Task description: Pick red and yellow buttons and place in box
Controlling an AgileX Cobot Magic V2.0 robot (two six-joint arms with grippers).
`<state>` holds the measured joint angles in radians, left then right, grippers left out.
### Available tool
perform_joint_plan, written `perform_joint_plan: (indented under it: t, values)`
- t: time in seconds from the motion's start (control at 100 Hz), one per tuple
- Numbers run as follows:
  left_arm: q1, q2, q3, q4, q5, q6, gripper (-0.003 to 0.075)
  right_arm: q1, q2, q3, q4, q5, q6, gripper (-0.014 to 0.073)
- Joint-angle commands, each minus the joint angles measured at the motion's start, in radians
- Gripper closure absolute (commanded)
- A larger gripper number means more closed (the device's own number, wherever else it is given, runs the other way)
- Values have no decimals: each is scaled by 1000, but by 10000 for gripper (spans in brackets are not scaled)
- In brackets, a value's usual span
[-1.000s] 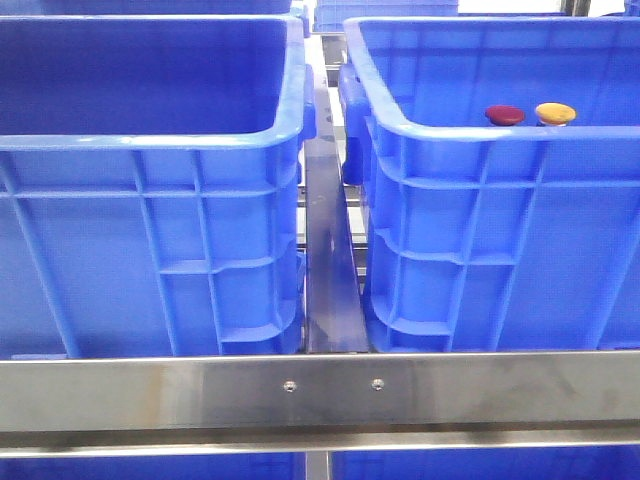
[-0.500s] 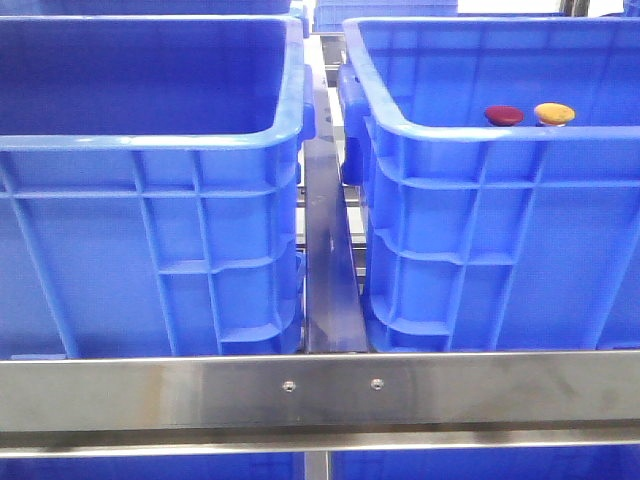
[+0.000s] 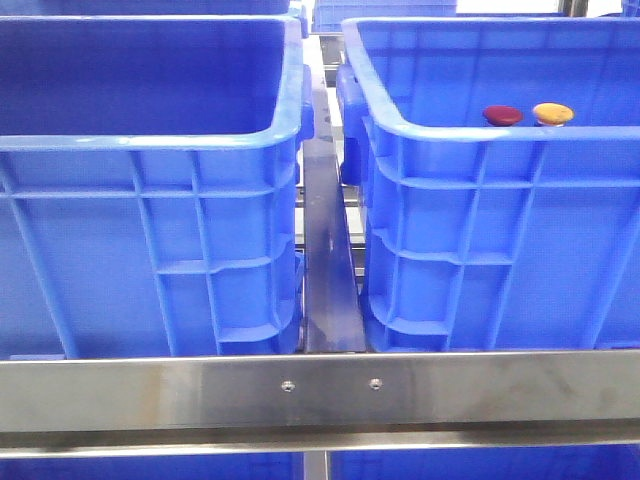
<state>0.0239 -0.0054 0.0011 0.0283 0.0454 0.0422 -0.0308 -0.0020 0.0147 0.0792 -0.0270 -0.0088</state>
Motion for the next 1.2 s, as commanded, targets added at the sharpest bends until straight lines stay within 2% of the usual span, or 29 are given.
perform_joint_plan:
  t: [0.0,1.19]
  values:
    - [-6,-31,52,-2,-84,-8,740,1,-32,-2,-24,-30,30,654]
    - [-6,-31,52,-2,-84,-8,740,1,-32,-1,-40,34,33,654]
